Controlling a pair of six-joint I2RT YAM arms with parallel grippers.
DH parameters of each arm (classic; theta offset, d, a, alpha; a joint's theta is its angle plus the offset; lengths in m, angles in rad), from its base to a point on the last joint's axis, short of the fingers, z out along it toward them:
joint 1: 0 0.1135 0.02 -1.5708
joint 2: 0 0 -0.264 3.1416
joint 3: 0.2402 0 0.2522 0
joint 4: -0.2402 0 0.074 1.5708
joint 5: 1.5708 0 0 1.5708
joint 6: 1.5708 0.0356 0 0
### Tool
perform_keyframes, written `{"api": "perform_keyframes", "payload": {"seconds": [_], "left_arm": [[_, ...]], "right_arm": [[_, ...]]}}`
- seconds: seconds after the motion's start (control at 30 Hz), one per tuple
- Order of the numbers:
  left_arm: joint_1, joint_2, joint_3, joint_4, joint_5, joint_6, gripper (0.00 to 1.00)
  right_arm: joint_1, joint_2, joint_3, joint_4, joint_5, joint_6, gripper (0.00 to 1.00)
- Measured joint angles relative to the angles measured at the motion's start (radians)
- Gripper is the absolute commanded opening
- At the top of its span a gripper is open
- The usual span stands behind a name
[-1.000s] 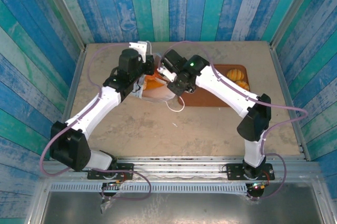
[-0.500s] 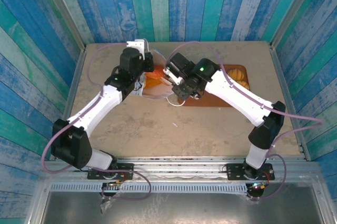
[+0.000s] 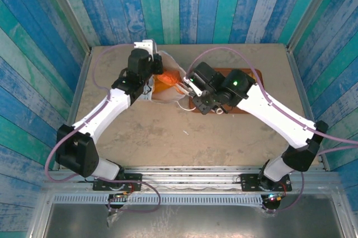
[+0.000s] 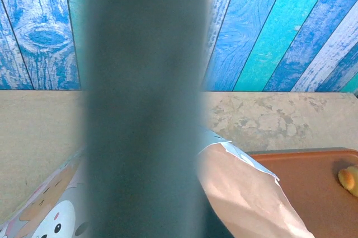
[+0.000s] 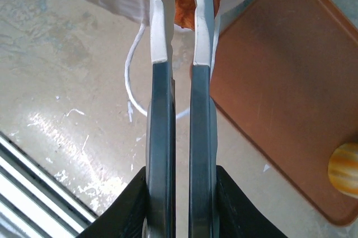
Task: Take the fake bread out of the paper bag
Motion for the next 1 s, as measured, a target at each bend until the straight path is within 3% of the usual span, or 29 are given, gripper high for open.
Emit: {"api": "perform_keyframes", "payload": {"seconds": [0.37,0.7,1.0], "left_arm": [[0.0,0.005,0.02,-0.028,-0.015,0.003,0.0],[0.0,0.005,0.02,-0.029,-0.011,0.005,0.0],[0.0,0.005,0.02,-0.03,0.0,0.004,0.0]], "right_arm": [[0.015,-0.163,-0.077,-0.03,-0.022,0.05,0.01],[0.001,-0.267,-0.095,-0.105,0.089,0.134,0.02],[-0.201,-0.283,-0.223,-0.153,0.106,0.24,0.04]]}}
